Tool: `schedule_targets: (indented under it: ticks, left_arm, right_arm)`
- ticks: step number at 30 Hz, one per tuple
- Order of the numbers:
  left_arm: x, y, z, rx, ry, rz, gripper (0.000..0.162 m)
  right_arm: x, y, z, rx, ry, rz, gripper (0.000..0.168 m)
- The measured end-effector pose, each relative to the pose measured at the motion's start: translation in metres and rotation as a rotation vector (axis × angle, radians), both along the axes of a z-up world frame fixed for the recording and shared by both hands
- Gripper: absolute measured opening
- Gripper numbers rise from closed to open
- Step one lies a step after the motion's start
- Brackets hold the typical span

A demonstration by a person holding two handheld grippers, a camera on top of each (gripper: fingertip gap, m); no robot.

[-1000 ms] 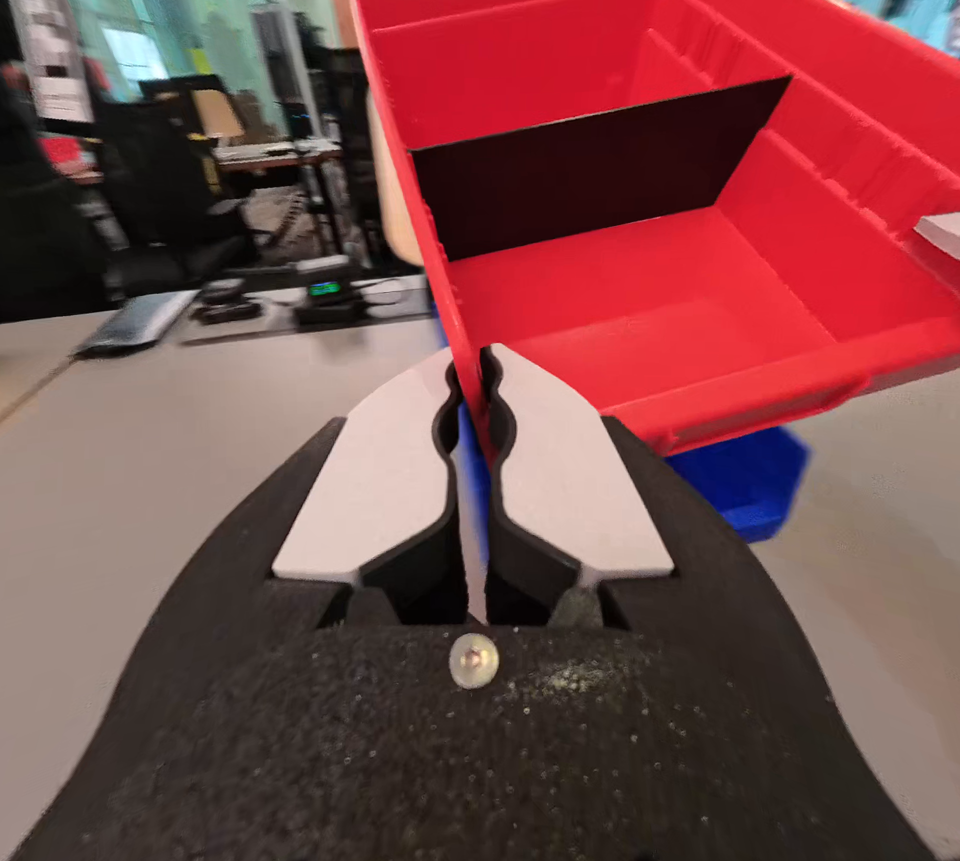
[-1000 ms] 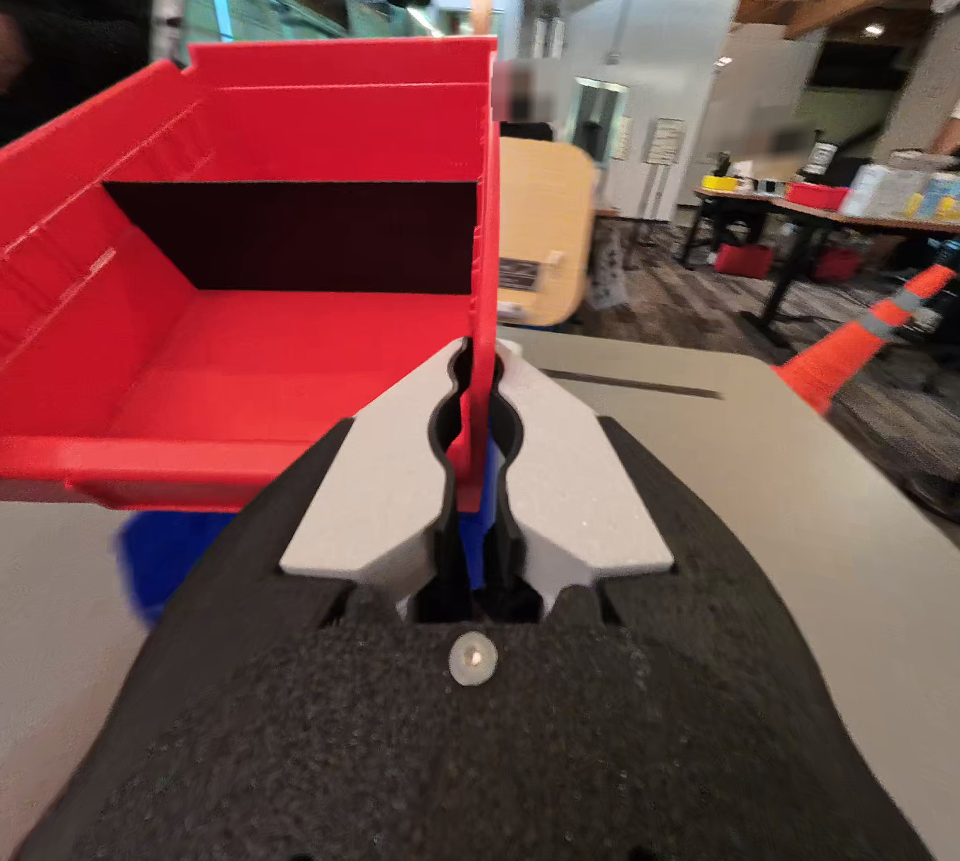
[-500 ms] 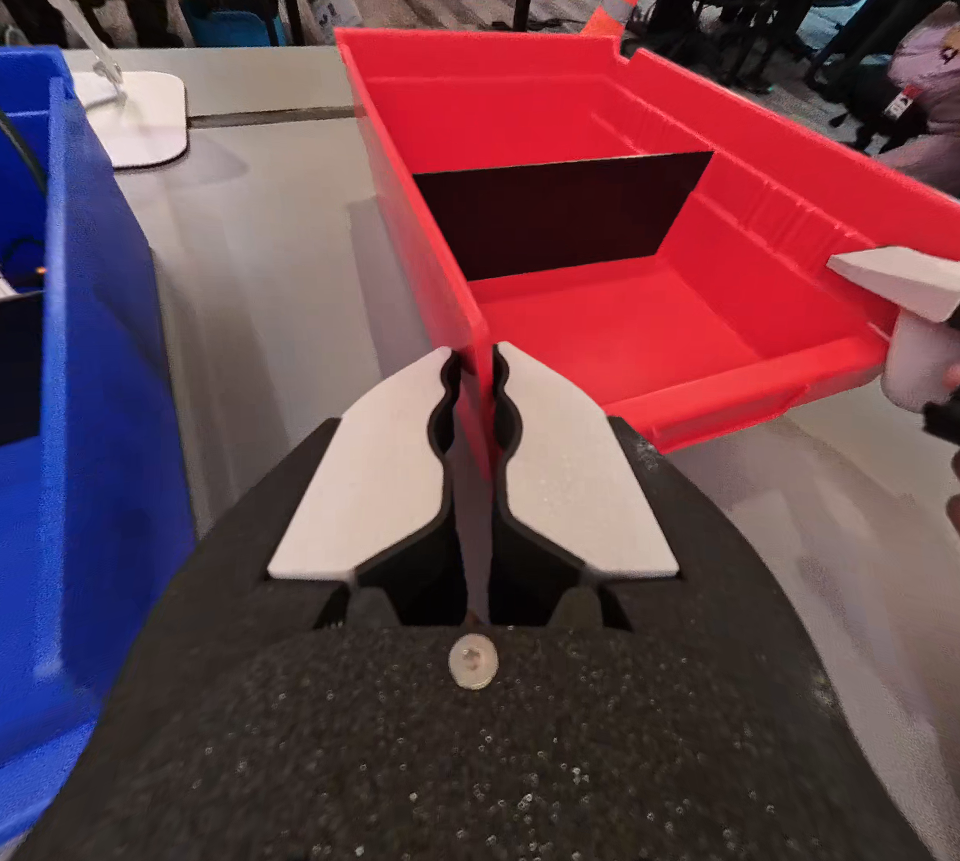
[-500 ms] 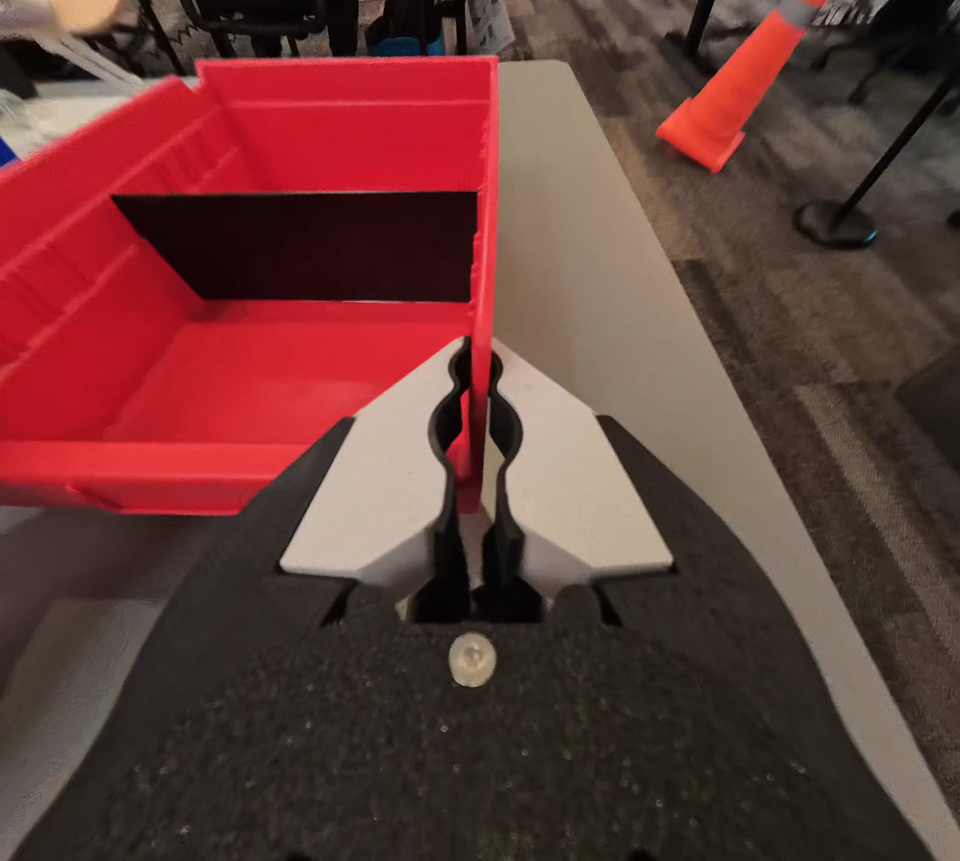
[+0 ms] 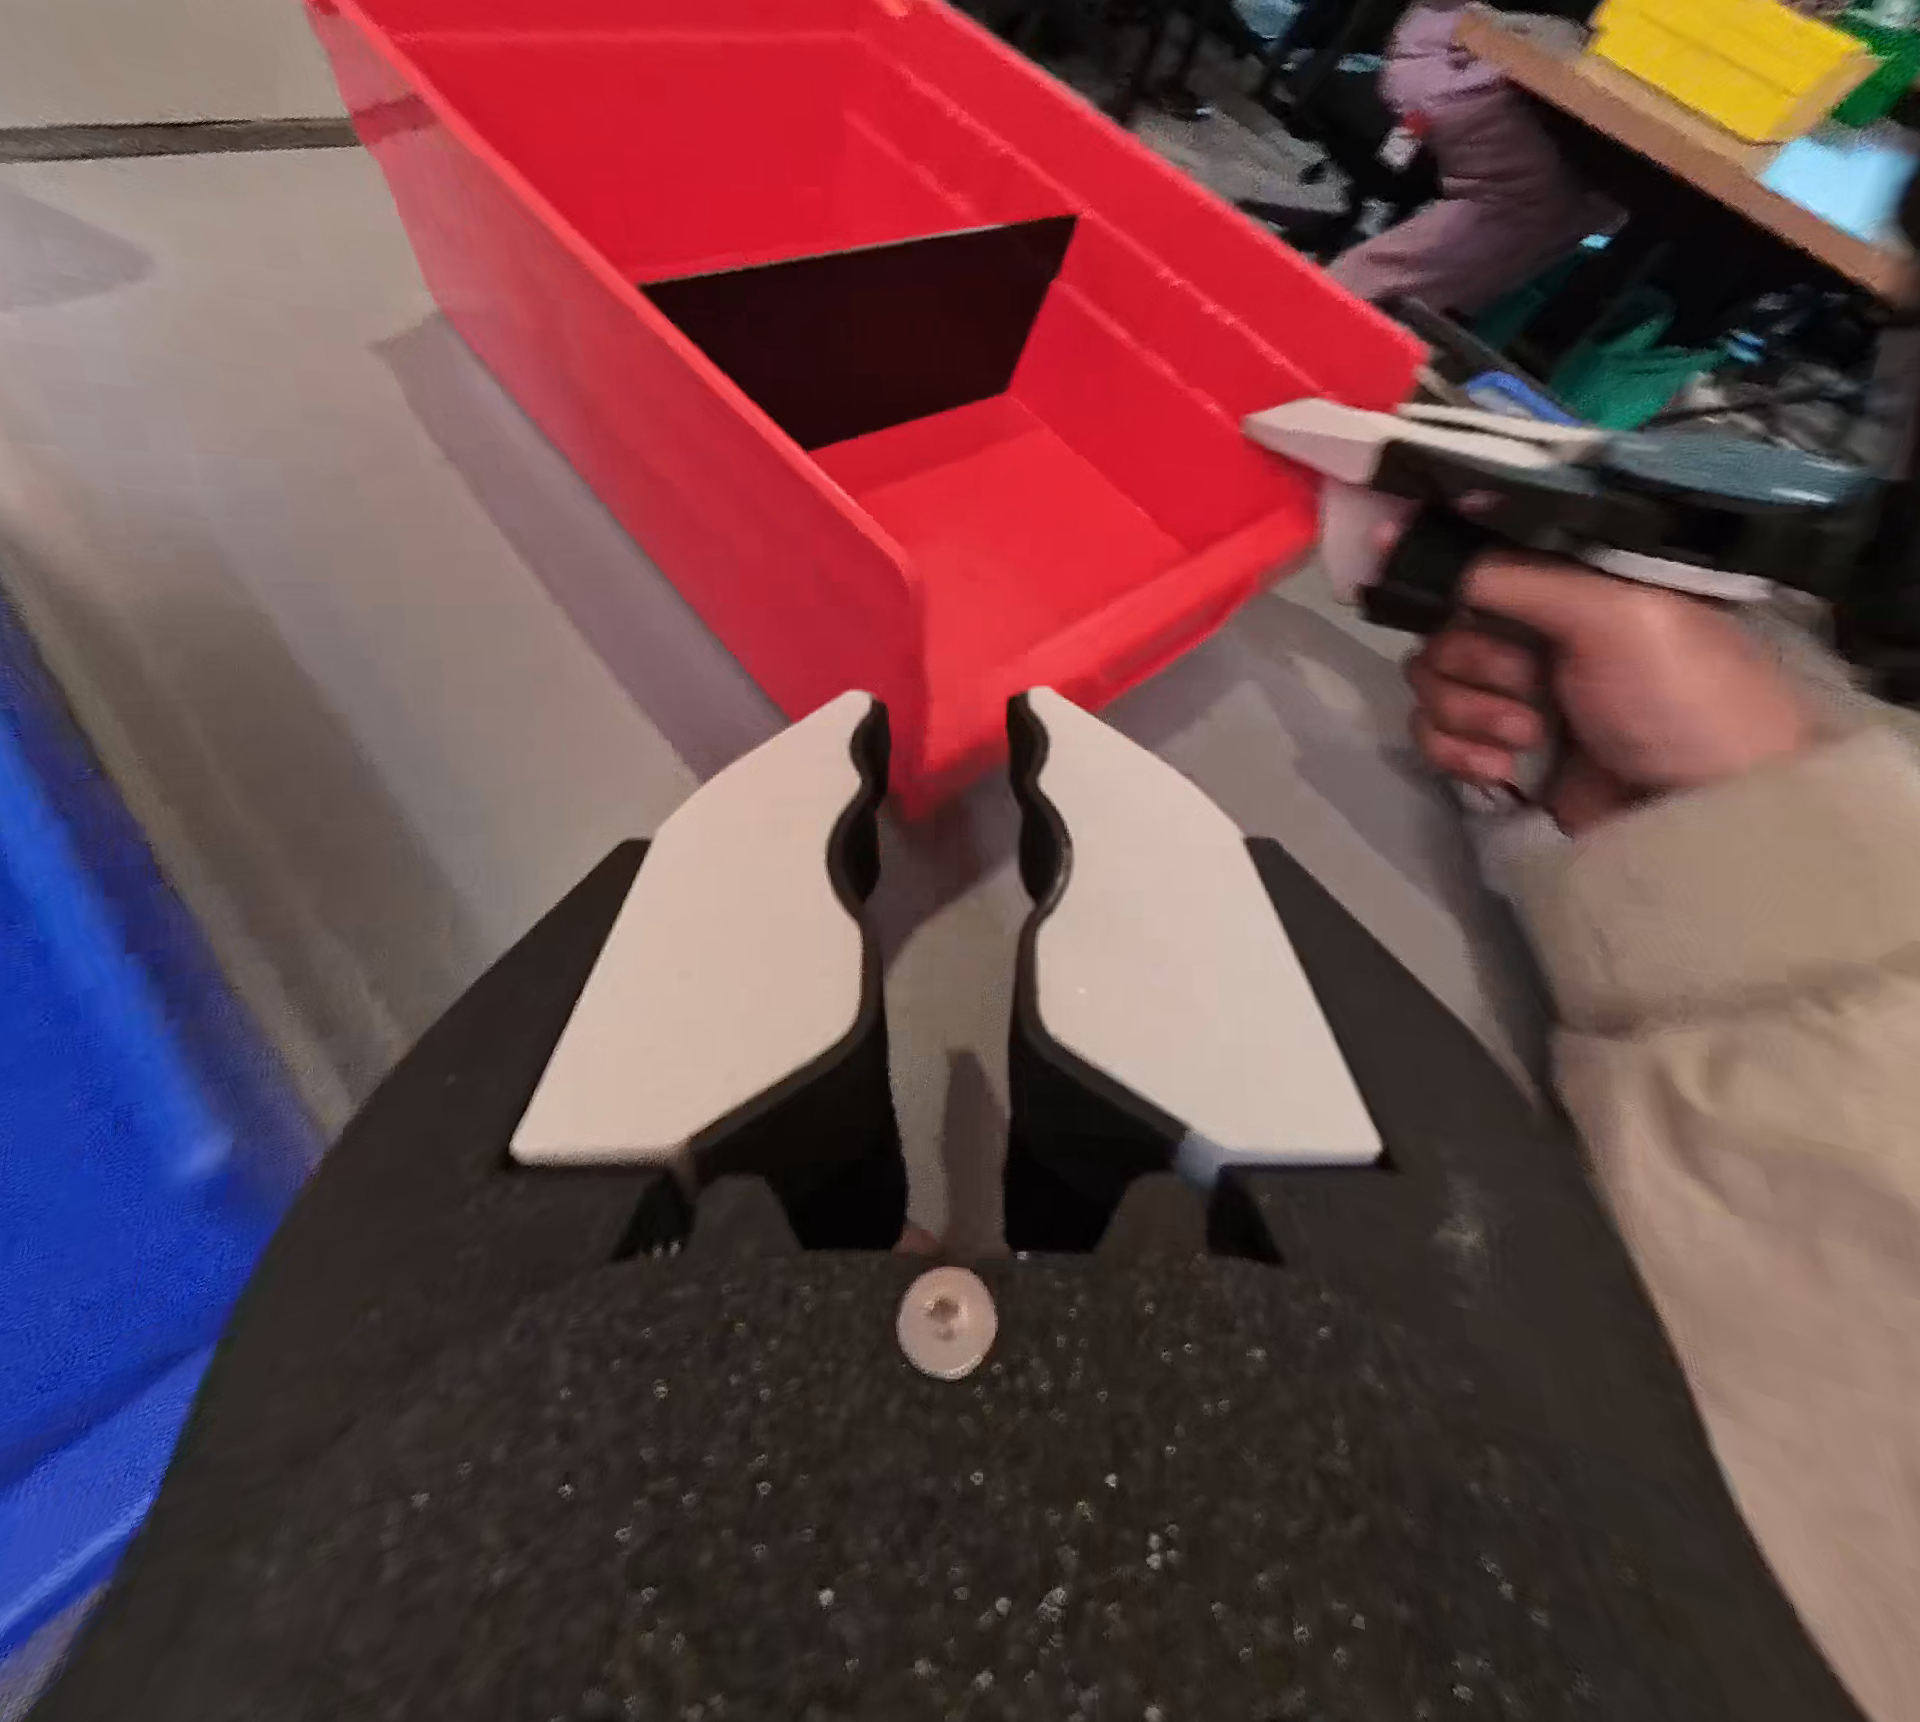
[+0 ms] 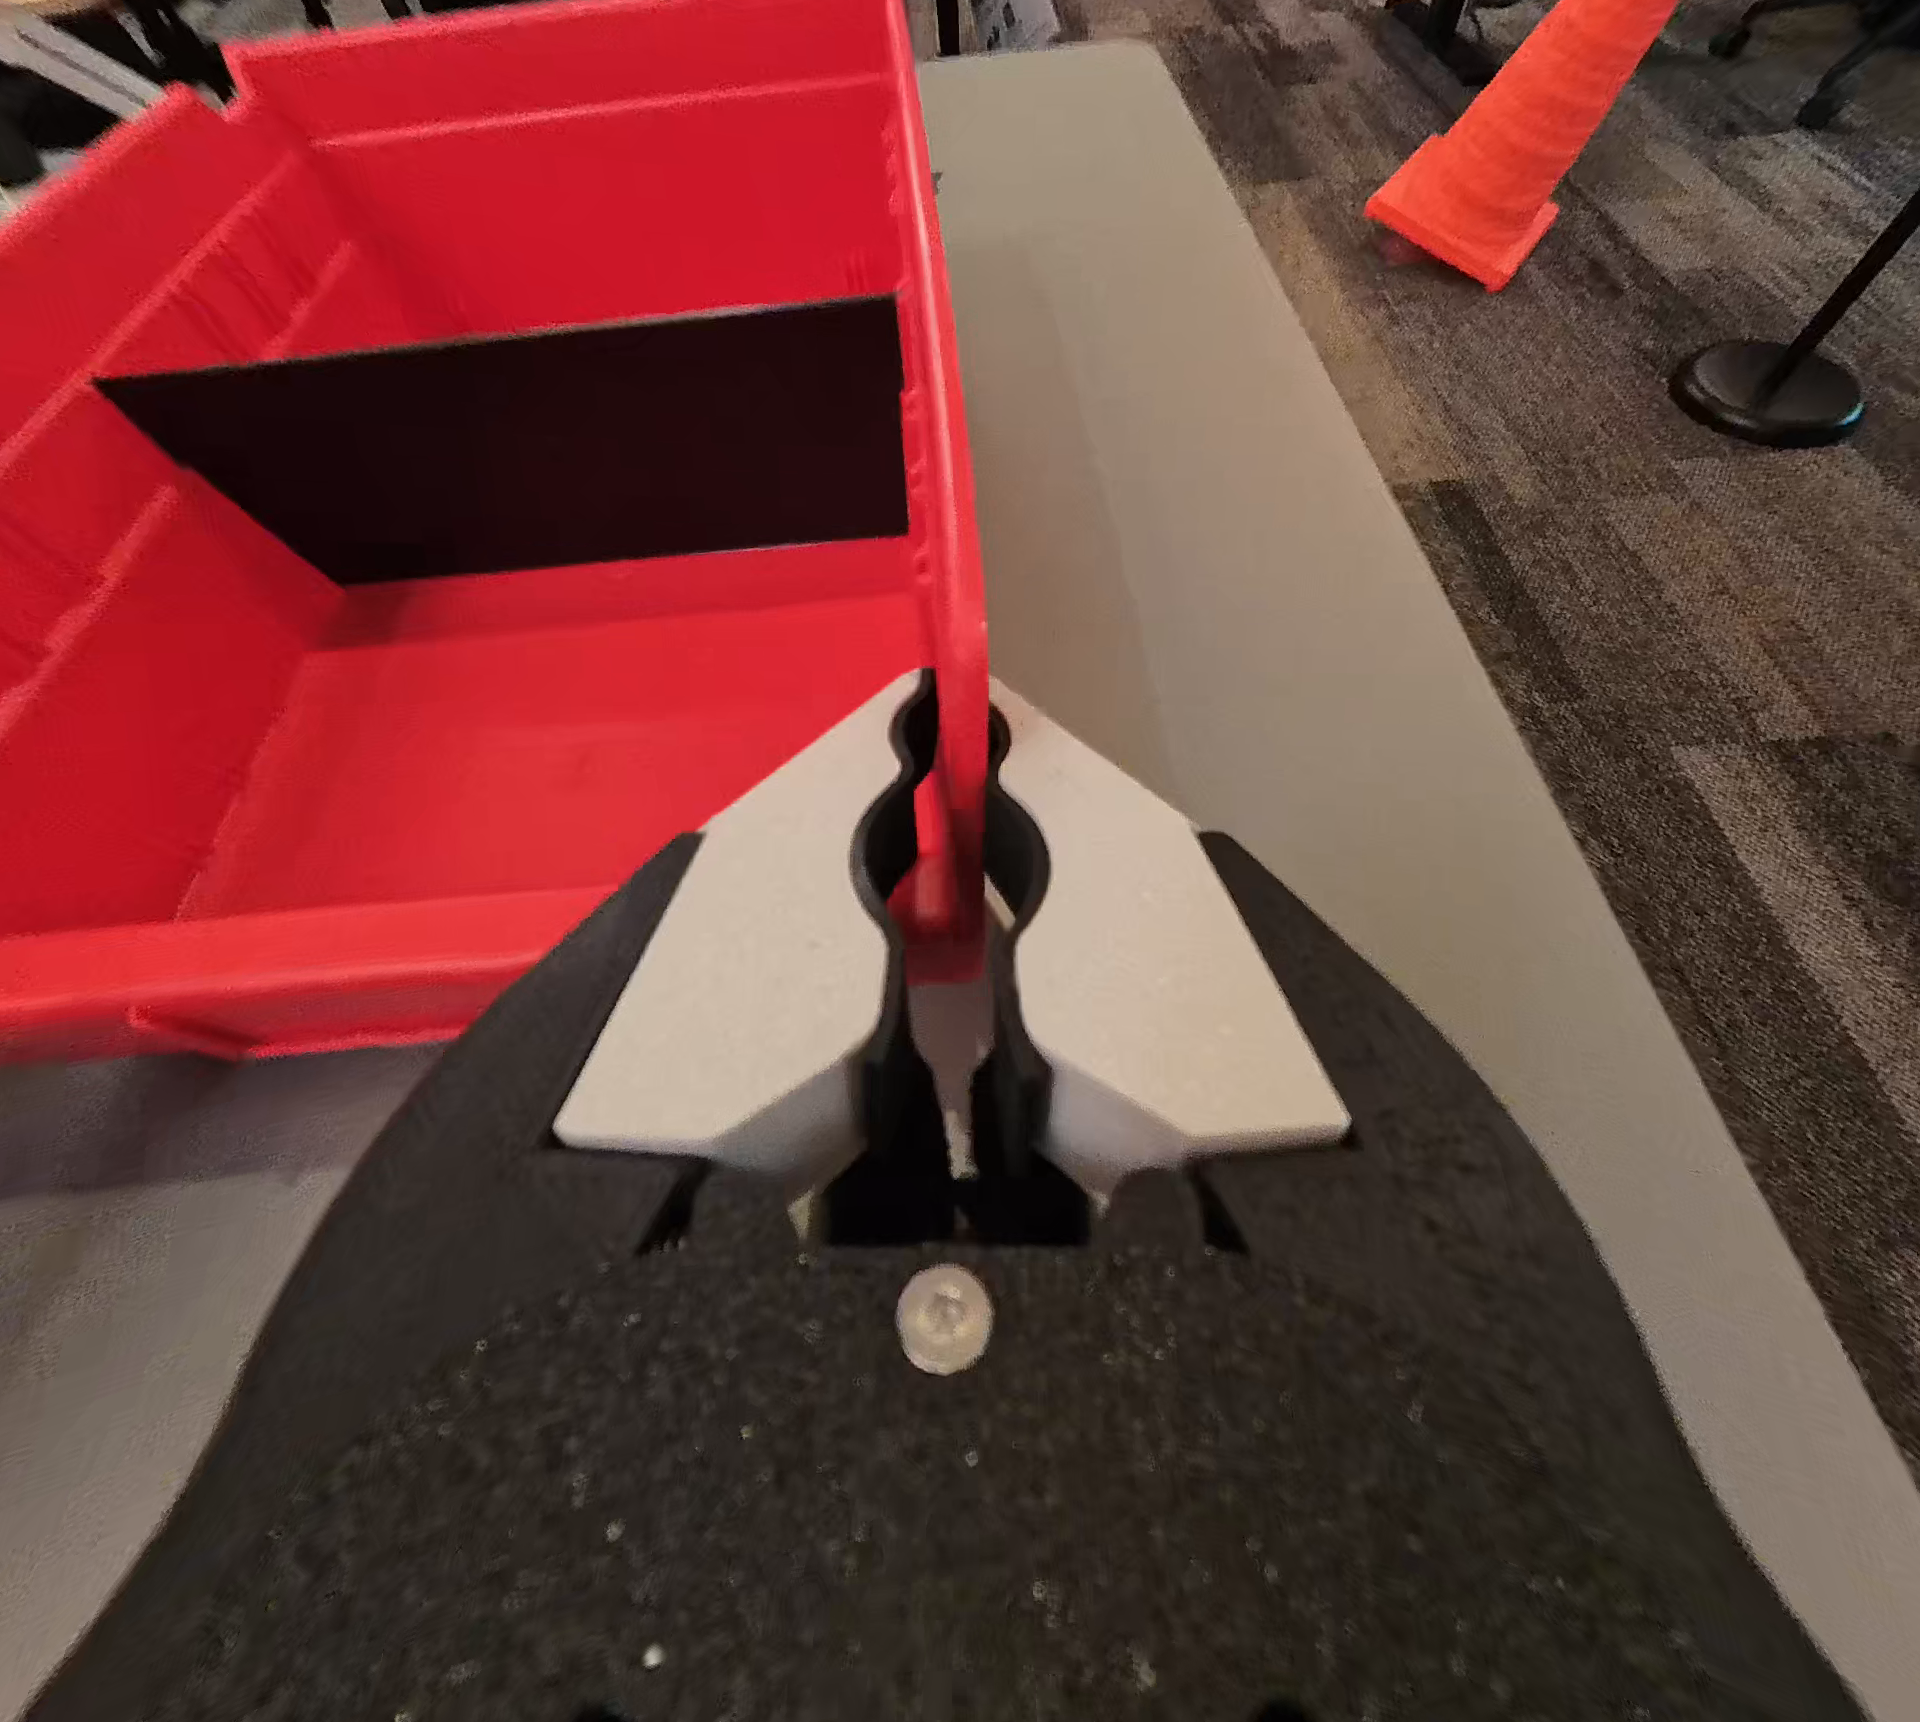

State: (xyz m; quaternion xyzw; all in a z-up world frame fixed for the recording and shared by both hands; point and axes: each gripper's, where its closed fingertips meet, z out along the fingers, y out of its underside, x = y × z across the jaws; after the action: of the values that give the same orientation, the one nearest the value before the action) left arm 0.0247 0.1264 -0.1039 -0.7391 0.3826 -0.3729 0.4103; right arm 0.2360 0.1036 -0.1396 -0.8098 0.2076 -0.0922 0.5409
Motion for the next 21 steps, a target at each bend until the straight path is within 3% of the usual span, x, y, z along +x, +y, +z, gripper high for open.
schedule_targets:
  ticks: [1, 4, 7, 9, 11, 13, 15, 18, 21]
  left_arm:
    - [-0.014, -0.006, 0.007, -0.005, -0.004, -0.038, 0.024]
    - [-0.074, -0.003, 0.024, 0.061, 0.029, -0.065, 0.033]
    - [-0.149, 0.023, 0.033, 0.111, 0.041, 0.015, 0.041]
    - [-0.191, 0.032, 0.037, 0.091, 0.015, 0.040, 0.048]
    - [-0.229, 0.057, 0.036, 0.160, 0.007, 0.170, 0.044]
    - [-0.260, 0.085, 0.028, 0.228, 0.034, 0.313, 0.039]
    - [-0.274, 0.103, 0.012, 0.285, 0.116, 0.364, 0.034]
    - [-0.284, 0.115, 0.012, 0.319, 0.160, 0.428, 0.040]
    - [-0.292, 0.117, 0.016, 0.269, 0.108, 0.476, 0.040]
  right_arm:
    - [0.001, 0.000, 0.000, 0.004, -0.018, -0.003, 0.004]
    - [-0.001, -0.001, 0.008, 0.003, -0.049, -0.019, 0.016]
    - [-0.015, -0.001, 0.060, 0.092, -0.132, -0.080, 0.031]
    - [-0.062, 0.013, 0.102, 0.214, -0.190, 0.020, 0.029]
    - [-0.126, 0.036, 0.119, 0.272, -0.221, 0.176, 0.029]
    - [-0.208, 0.063, 0.110, 0.292, -0.132, 0.397, 0.033]
    - [-0.276, 0.083, 0.084, 0.255, -0.018, 0.540, 0.047]
    - [-0.320, 0.098, 0.052, 0.212, 0.066, 0.538, 0.055]
    - [-0.338, 0.102, 0.045, 0.207, 0.017, 0.513, 0.065]
